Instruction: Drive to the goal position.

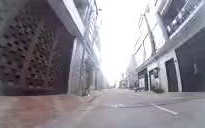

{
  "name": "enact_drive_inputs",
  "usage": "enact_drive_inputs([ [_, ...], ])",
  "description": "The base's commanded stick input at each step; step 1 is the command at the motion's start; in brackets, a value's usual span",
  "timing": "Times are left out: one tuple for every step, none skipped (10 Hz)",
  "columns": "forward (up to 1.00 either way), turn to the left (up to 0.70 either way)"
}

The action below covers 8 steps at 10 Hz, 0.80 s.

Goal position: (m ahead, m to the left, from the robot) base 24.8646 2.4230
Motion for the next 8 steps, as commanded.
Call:
enact_drive_inputs([
  [0.70,0.00],
  [0.70,0.00],
  [0.70,0.00],
  [0.70,0.00],
  [0.70,0.00],
  [0.70,0.00],
  [0.70,0.00],
  [0.70,0.00],
])
